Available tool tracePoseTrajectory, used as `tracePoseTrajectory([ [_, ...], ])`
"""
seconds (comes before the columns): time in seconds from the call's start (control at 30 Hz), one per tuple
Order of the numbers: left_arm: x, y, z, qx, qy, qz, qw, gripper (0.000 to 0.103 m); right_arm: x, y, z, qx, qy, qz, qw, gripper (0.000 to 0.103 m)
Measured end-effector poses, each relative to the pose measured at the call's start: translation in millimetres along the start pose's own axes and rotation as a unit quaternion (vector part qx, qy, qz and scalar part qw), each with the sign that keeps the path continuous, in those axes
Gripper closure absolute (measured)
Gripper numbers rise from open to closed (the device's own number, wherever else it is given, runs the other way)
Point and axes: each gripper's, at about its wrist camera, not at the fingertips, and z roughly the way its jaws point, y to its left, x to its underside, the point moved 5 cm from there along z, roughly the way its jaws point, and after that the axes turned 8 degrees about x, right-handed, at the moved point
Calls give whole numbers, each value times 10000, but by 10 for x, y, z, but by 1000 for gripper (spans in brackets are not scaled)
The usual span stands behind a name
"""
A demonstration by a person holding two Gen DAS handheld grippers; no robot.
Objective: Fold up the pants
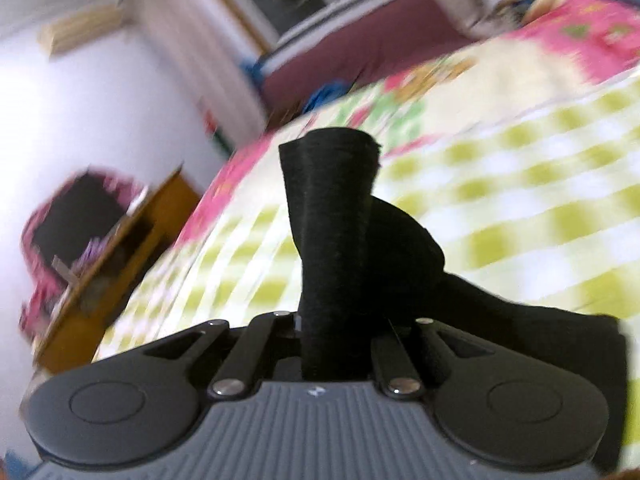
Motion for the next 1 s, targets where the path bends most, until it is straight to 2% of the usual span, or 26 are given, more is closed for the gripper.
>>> tracePoseTrajectory([
  [0.1,84,149,29,63,98,-370,9992,13,281,434,423,116,508,-607,9968,94],
  [0.2,137,247,7,220,73,-701,9973,12,447,670,644,272,720,-1117,9908,94],
  [0.3,149,320,-27,295,3,-923,9953,12,508,850,691,398,699,-1322,9880,94],
  [0.43,213,494,4,400,76,-1514,9876,12,352,955,653,543,473,-1350,9882,94],
  [0.5,215,536,63,513,124,-1739,9834,12,309,1131,647,619,333,-1752,9820,94],
  [0.57,216,581,31,573,10,-1882,9805,12,323,1310,800,667,456,-2160,9731,91],
  [0.63,240,624,-24,587,-67,-2047,9770,12,461,1426,1005,542,768,-2290,9689,90],
  [0.73,295,700,-104,638,-168,-2305,9708,12,666,1566,1213,471,948,-2514,9621,91],
  [0.9,275,717,-55,584,-135,-2310,9711,12,718,1648,1257,405,957,-2520,9621,91],
  [1.0,261,685,-48,604,-143,-2327,9706,12,661,1695,1170,342,702,-2508,9649,92],
])
